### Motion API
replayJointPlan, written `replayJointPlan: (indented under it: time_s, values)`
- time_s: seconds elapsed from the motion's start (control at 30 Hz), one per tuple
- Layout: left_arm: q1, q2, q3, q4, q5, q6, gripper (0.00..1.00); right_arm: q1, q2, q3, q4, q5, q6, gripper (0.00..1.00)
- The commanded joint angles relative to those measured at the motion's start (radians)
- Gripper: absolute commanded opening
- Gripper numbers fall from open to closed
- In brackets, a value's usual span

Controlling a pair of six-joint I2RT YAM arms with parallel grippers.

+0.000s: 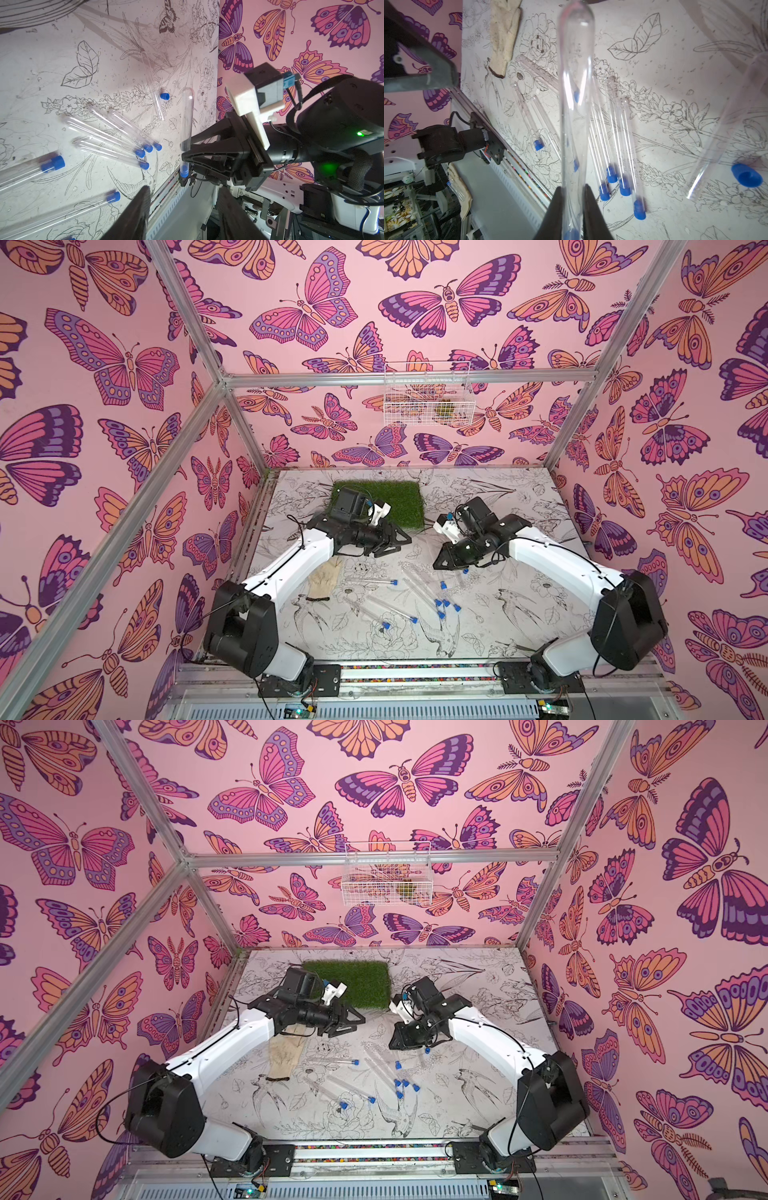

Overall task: Remove stoppers from test tubes
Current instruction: Pick up the test tube at the center of the board.

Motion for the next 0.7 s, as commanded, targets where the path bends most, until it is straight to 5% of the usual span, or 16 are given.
replayJointPlan:
  time_s: [0.0, 0.3, 0.67]
  values:
    - [0.010, -0.022, 0.017, 0.036, 0.036, 0.020, 0.55, -0.005, -0.015, 0.042, 0.038, -0.092, 0.020, 0.18]
    - [0.010, -0.042, 0.001, 0.107, 0.069, -0.008, 0.55, 0.006, -0.035, 0.044, 0.120, -0.255, 0.068, 0.18]
    - [0.003, -0.027, 0.001, 0.116, 0.075, -0.010, 0.55, 0.073, -0.023, 0.047, 0.202, -0.274, 0.127, 0.19]
